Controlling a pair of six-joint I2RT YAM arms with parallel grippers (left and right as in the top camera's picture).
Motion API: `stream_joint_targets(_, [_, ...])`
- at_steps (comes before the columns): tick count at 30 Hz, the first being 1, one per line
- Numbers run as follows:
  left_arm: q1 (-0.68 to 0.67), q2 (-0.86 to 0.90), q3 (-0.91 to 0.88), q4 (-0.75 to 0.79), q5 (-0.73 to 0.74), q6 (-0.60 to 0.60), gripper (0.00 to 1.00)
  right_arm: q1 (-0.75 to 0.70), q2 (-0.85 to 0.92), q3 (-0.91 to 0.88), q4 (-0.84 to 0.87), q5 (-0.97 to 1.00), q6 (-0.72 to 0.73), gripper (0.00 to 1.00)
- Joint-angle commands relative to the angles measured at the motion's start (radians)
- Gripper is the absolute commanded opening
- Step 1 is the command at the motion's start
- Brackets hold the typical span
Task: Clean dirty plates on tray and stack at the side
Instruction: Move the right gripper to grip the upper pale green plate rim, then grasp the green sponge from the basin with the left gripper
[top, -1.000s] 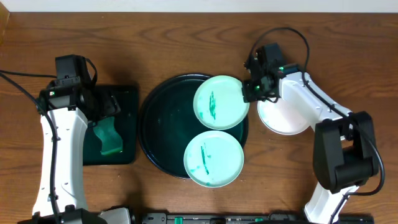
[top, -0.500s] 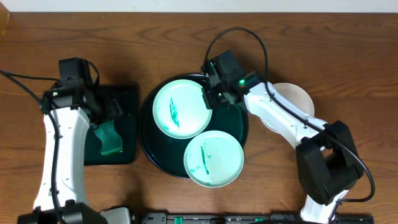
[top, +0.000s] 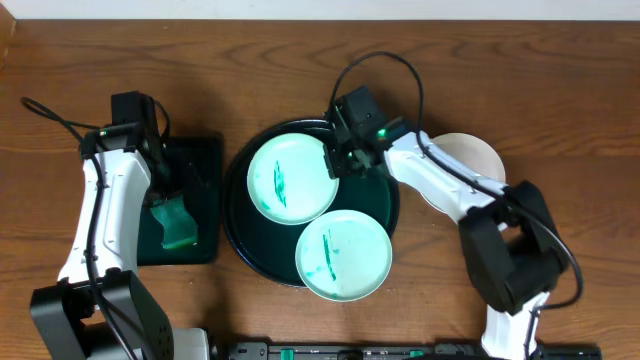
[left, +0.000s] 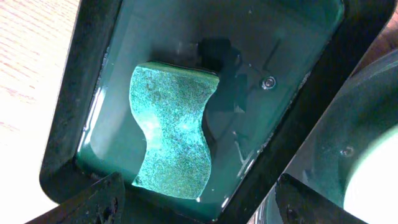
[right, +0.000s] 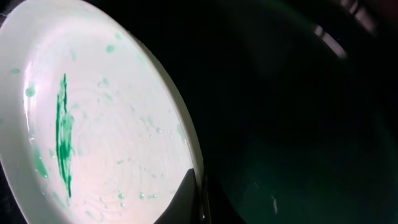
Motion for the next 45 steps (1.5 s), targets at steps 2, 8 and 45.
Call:
stream_joint_targets(2, [0.004, 0.001, -0.013, 0.002, -0.023, 0.010, 0.78, -0.006, 0.069, 0.027, 0.004, -0.032, 0.050, 0.01])
stream_joint_targets(8, [0.004, 0.002, -0.029, 0.002, -0.023, 0.040, 0.75, -0.027, 0.101, 0.039, 0.005, -0.065, 0.058, 0.01])
stream_joint_targets(45, [0.087, 0.168, -0.210, 0.230, 0.075, 0.145, 0.07, -0.029, 0.101, 0.039, -0.008, -0.080, 0.039, 0.01])
